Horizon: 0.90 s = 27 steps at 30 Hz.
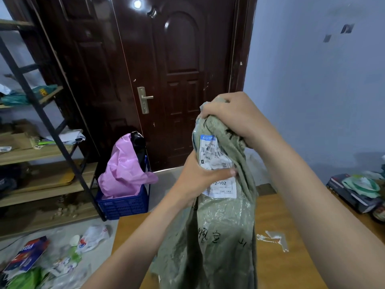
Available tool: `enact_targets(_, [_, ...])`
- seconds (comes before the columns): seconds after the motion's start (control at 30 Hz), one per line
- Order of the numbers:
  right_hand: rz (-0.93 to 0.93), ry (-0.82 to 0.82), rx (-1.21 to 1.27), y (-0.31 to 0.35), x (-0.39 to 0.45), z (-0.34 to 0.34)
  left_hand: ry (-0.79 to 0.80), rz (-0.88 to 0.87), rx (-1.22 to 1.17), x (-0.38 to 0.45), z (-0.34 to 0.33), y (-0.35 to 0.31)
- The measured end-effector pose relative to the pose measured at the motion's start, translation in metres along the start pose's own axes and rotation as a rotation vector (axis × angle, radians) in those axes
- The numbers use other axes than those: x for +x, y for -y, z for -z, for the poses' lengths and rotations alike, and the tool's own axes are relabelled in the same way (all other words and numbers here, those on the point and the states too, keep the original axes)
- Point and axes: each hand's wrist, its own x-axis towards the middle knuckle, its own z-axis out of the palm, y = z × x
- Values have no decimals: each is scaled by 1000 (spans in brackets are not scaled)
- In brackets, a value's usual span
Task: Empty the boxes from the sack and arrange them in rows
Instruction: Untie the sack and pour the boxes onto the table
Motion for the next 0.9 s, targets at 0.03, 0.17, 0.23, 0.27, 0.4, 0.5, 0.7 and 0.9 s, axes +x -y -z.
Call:
enact_targets(0.03, [-8,24,37,1,0,5,-11,-20,-4,0,-1,-4])
enact_targets(0.17, [-61,81,203,8,2,22,-40,-83,-38,4,-3,-24])
enact_targets(0.23, [-64,84,246,10,4,25,-39,-92,-48,8,-3,-31])
enact_targets(0.27, [-68,81,254,9,4,26,-29,-91,-50,9,-3,-32])
enact_targets(0.4, [-158,102,249,-3,7,21,-7,-36,-88,8,-2,-25])
enact_targets(0.5, [-219,144,257,-14,9,17,-37,-16,-95,7,0,-16])
enact_targets(0.7, [-273,226,251,-29,9,13,-111,36,-39,8,6,-3])
enact_targets(0.9, [-239,235,131,-33,11,14,-120,75,7,9,9,4])
